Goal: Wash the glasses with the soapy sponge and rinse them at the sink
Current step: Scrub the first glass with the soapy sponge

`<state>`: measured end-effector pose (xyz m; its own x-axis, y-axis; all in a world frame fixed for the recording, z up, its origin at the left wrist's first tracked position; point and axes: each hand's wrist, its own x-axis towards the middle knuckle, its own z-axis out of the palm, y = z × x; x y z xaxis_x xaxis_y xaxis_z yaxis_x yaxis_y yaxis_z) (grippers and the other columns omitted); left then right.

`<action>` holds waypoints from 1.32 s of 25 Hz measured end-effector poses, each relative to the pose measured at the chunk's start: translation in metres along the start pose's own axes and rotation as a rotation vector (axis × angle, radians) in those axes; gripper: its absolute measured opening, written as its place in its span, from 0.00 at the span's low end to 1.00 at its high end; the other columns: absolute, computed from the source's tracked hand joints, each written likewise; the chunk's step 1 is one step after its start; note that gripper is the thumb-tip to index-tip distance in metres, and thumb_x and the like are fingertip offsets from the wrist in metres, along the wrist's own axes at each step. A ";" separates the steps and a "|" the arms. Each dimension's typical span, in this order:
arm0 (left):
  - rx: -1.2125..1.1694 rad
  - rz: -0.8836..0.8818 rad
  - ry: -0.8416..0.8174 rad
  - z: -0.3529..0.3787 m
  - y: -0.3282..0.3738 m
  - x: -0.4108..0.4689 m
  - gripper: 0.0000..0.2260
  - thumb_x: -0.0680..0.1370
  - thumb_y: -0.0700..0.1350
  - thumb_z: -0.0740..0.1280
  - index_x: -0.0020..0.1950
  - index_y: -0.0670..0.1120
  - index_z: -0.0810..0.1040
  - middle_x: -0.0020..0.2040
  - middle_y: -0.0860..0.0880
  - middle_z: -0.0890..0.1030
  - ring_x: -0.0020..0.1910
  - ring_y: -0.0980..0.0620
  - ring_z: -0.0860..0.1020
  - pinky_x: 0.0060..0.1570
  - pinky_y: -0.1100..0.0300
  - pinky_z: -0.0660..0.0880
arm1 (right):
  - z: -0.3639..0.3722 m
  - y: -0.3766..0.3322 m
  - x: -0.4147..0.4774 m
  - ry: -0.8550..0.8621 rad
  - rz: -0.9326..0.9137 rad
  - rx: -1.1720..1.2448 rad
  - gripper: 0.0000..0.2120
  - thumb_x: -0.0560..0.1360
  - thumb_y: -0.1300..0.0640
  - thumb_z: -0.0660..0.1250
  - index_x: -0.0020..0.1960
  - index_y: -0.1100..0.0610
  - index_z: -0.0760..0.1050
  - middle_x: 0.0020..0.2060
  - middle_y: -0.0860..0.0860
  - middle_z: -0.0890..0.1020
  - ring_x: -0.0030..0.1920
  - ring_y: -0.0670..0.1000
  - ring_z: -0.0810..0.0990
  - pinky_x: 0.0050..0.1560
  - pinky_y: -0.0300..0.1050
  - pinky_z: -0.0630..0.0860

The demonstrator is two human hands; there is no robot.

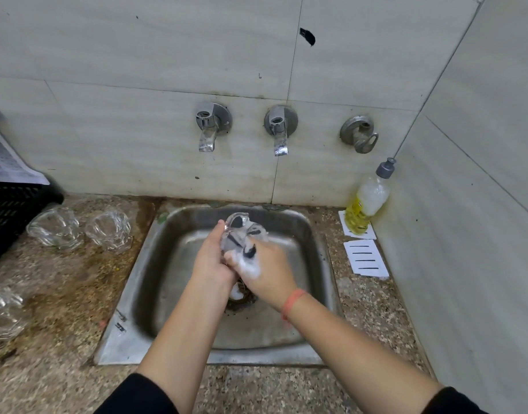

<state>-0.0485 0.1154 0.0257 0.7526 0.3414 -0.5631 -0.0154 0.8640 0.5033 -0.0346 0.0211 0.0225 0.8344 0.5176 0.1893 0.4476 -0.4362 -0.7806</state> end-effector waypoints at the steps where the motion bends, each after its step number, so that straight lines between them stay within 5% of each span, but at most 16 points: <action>1: 0.028 0.026 -0.022 0.000 -0.002 -0.001 0.18 0.80 0.50 0.63 0.40 0.37 0.80 0.34 0.41 0.82 0.34 0.46 0.82 0.48 0.50 0.79 | 0.004 -0.003 0.000 0.088 0.137 0.286 0.20 0.73 0.40 0.60 0.46 0.55 0.80 0.42 0.51 0.85 0.45 0.50 0.81 0.47 0.44 0.76; 4: 0.064 0.197 -0.042 -0.012 -0.008 0.005 0.09 0.74 0.44 0.70 0.52 0.42 0.78 0.45 0.41 0.82 0.45 0.45 0.81 0.60 0.43 0.74 | 0.003 -0.011 0.014 -0.037 0.832 1.372 0.24 0.79 0.42 0.58 0.55 0.62 0.79 0.49 0.59 0.84 0.47 0.56 0.83 0.44 0.49 0.82; 5: 0.067 0.229 -0.059 -0.017 -0.008 0.007 0.09 0.73 0.42 0.71 0.52 0.44 0.78 0.47 0.42 0.81 0.47 0.44 0.80 0.62 0.42 0.72 | -0.001 -0.011 0.018 -0.097 0.914 1.440 0.24 0.80 0.44 0.58 0.58 0.64 0.77 0.51 0.61 0.83 0.47 0.58 0.83 0.42 0.49 0.82; 8: 0.047 0.045 -0.081 -0.016 0.001 0.002 0.21 0.70 0.47 0.73 0.61 0.42 0.77 0.56 0.39 0.81 0.53 0.42 0.80 0.60 0.45 0.74 | -0.007 -0.009 0.019 -0.038 0.614 0.804 0.15 0.79 0.51 0.60 0.54 0.60 0.79 0.48 0.57 0.84 0.48 0.56 0.83 0.43 0.43 0.79; 11: 0.016 -0.151 -0.051 -0.008 0.009 -0.002 0.12 0.75 0.45 0.69 0.48 0.36 0.80 0.45 0.39 0.83 0.40 0.43 0.83 0.49 0.48 0.78 | -0.002 -0.001 0.001 0.048 0.070 0.071 0.17 0.74 0.42 0.57 0.48 0.52 0.78 0.42 0.48 0.83 0.44 0.48 0.80 0.44 0.41 0.73; 12: 0.025 -0.124 -0.089 -0.006 0.009 -0.005 0.09 0.74 0.43 0.69 0.46 0.37 0.79 0.43 0.41 0.83 0.38 0.44 0.83 0.48 0.50 0.78 | 0.000 -0.003 -0.004 0.103 0.042 0.091 0.18 0.74 0.42 0.57 0.48 0.53 0.78 0.41 0.48 0.83 0.44 0.47 0.80 0.44 0.40 0.72; 14: -0.008 0.012 -0.199 -0.008 0.007 -0.005 0.06 0.71 0.40 0.69 0.45 0.43 0.76 0.44 0.46 0.81 0.39 0.49 0.82 0.45 0.55 0.80 | 0.001 -0.007 0.007 0.163 0.413 0.727 0.17 0.77 0.46 0.63 0.51 0.60 0.80 0.44 0.53 0.85 0.46 0.51 0.83 0.49 0.44 0.77; 16: -0.038 0.121 -0.264 -0.014 -0.002 -0.005 0.08 0.69 0.38 0.68 0.46 0.46 0.75 0.43 0.49 0.82 0.40 0.52 0.82 0.42 0.57 0.80 | -0.007 -0.013 0.021 -0.069 0.791 1.276 0.17 0.78 0.50 0.64 0.57 0.63 0.79 0.52 0.58 0.84 0.51 0.56 0.83 0.55 0.51 0.79; 18: -0.009 0.098 -0.250 -0.015 -0.005 -0.006 0.05 0.72 0.41 0.67 0.47 0.46 0.76 0.43 0.48 0.84 0.42 0.51 0.83 0.42 0.56 0.80 | -0.010 -0.008 0.025 -0.091 0.710 1.024 0.17 0.76 0.48 0.65 0.55 0.61 0.79 0.50 0.57 0.84 0.50 0.55 0.83 0.52 0.51 0.80; 20: 0.062 -0.031 -0.137 -0.012 -0.003 -0.003 0.10 0.77 0.49 0.65 0.48 0.42 0.79 0.43 0.43 0.84 0.43 0.47 0.83 0.45 0.53 0.79 | -0.005 -0.001 0.014 0.055 0.244 0.254 0.20 0.73 0.41 0.61 0.50 0.56 0.80 0.44 0.52 0.84 0.45 0.51 0.82 0.48 0.47 0.78; 22: 0.084 -0.101 0.010 -0.008 -0.001 -0.002 0.14 0.78 0.50 0.64 0.45 0.39 0.81 0.41 0.41 0.83 0.40 0.45 0.82 0.44 0.52 0.78 | 0.007 0.006 -0.004 0.038 -0.012 -0.110 0.24 0.71 0.36 0.55 0.47 0.54 0.78 0.42 0.50 0.83 0.43 0.50 0.80 0.45 0.45 0.76; 25: 0.111 0.074 0.049 -0.011 -0.005 0.006 0.05 0.76 0.43 0.67 0.42 0.42 0.78 0.38 0.44 0.81 0.36 0.48 0.81 0.43 0.55 0.79 | 0.012 -0.005 0.006 0.133 0.523 0.704 0.19 0.75 0.40 0.60 0.44 0.55 0.80 0.43 0.54 0.85 0.44 0.53 0.83 0.50 0.51 0.80; 27: 0.086 0.186 -0.003 -0.011 -0.006 0.008 0.03 0.73 0.41 0.70 0.46 0.44 0.78 0.43 0.43 0.79 0.42 0.47 0.79 0.51 0.50 0.76 | 0.001 -0.012 0.022 -0.042 0.862 1.288 0.17 0.79 0.47 0.61 0.55 0.60 0.79 0.52 0.60 0.83 0.52 0.57 0.82 0.54 0.53 0.78; 29: 0.029 0.096 -0.051 -0.006 -0.001 0.004 0.06 0.74 0.42 0.70 0.50 0.44 0.78 0.48 0.41 0.79 0.48 0.44 0.79 0.58 0.47 0.75 | -0.003 -0.006 0.027 -0.023 0.722 0.992 0.16 0.78 0.49 0.62 0.53 0.60 0.79 0.49 0.58 0.84 0.50 0.55 0.83 0.50 0.49 0.79; 31: -0.039 -0.096 -0.049 0.002 0.002 -0.001 0.13 0.77 0.45 0.67 0.56 0.38 0.78 0.53 0.38 0.80 0.52 0.42 0.79 0.59 0.47 0.74 | -0.002 -0.003 0.012 0.124 0.259 0.271 0.15 0.77 0.46 0.61 0.43 0.57 0.77 0.36 0.49 0.81 0.39 0.48 0.80 0.40 0.42 0.72; 33: -0.031 -0.108 -0.081 0.005 0.000 -0.006 0.15 0.78 0.45 0.65 0.59 0.36 0.76 0.53 0.38 0.80 0.50 0.42 0.79 0.58 0.48 0.74 | 0.005 -0.002 0.000 0.219 0.100 0.122 0.18 0.75 0.42 0.60 0.39 0.55 0.76 0.30 0.45 0.77 0.34 0.46 0.77 0.37 0.39 0.67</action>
<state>-0.0498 0.1116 0.0319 0.8014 0.2164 -0.5576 0.0491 0.9053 0.4219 -0.0375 0.0256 0.0216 0.9280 0.2994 0.2216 0.3286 -0.3780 -0.8655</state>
